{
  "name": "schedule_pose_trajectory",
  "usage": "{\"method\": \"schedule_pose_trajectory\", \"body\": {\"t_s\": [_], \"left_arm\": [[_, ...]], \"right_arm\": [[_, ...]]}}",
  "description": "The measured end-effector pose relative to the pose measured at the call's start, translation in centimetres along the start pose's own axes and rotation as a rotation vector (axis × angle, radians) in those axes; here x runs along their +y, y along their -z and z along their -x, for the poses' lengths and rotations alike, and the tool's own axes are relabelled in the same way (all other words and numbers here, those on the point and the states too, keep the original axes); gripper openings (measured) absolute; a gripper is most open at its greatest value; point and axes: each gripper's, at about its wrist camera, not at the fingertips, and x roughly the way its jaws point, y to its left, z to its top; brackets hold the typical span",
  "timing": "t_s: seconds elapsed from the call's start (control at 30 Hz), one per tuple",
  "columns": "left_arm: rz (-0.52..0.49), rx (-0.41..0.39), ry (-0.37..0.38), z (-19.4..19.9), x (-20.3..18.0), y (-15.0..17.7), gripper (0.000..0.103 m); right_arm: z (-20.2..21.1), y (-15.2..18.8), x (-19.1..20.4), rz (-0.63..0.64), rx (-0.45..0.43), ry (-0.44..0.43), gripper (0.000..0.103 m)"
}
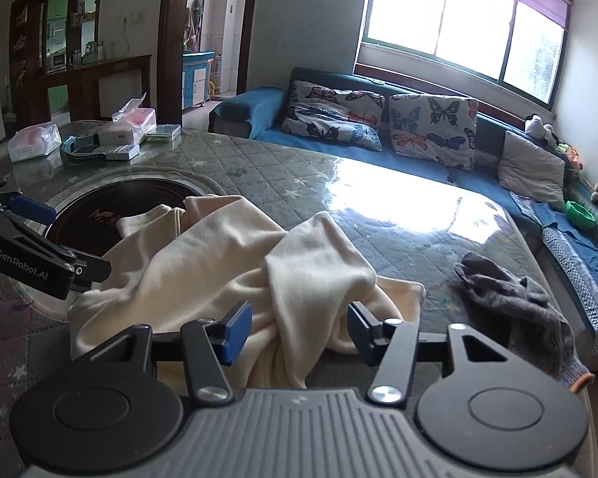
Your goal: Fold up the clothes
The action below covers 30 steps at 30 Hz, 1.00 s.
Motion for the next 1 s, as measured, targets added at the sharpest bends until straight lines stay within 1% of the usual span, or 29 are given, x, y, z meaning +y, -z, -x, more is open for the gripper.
{"method": "schedule_pose_trajectory", "body": {"t_s": [0.13,0.2,0.27,0.33,0.47,0.53,0.6,0.63,0.67,0.73,0.77,0.8,0.87,0.9,1.0], "left_arm": [[0.011,0.008,-0.003,-0.7,1.0,-0.7,0.094],[0.015,0.013,0.002,-1.1,1.4,-1.0,0.086],[0.012,0.018,0.0,-1.6,1.4,-1.3,0.083],[0.011,0.024,0.008,-2.1,1.4,-1.6,0.08],[0.002,0.033,0.033,-2.8,1.1,-1.9,0.075],[-0.012,0.042,0.042,-3.3,0.8,-2.0,0.074],[-0.028,0.056,0.048,-3.9,0.5,-2.1,0.066],[-0.035,0.063,0.052,-4.2,0.3,-2.1,0.064],[-0.043,0.071,0.055,-4.5,0.1,-2.1,0.06],[-0.055,0.082,0.061,-5.0,-0.1,-2.0,0.053],[-0.059,0.087,0.065,-5.2,-0.2,-2.0,0.046],[-0.064,0.089,0.072,-5.4,-0.2,-2.0,0.039],[-0.072,0.086,0.085,-5.5,-0.3,-1.9,0.033],[-0.074,0.084,0.089,-5.5,-0.4,-1.9,0.027],[-0.083,0.076,0.097,-5.5,-0.6,-1.9,0.018]], "right_arm": [[-0.9,-0.6,0.0,-0.005,0.005,-0.007,0.049],[-1.4,-0.9,0.1,0.004,0.006,-0.01,0.048],[-1.9,-1.2,0.3,0.012,0.008,-0.012,0.047],[-2.4,-1.5,0.4,0.015,0.014,-0.014,0.042],[-3.7,-2.1,0.7,0.032,0.028,-0.026,0.04],[-4.2,-2.2,0.8,0.038,0.034,-0.025,0.037],[-4.8,-2.4,0.8,0.041,0.042,-0.026,0.035],[-5.1,-2.4,0.8,0.039,0.045,-0.027,0.034],[-5.4,-2.3,0.8,0.039,0.05,-0.028,0.034],[-5.7,-2.3,0.9,0.046,0.053,-0.027,0.031],[-5.9,-2.2,0.9,0.049,0.052,-0.026,0.03],[-5.9,-2.2,0.9,0.052,0.052,-0.025,0.03],[-6.1,-2.3,1.0,0.058,0.051,-0.022,0.027],[-6.2,-2.3,1.0,0.061,0.051,-0.023,0.025],[-6.3,-2.3,1.1,0.079,0.052,-0.022,0.019]]}}
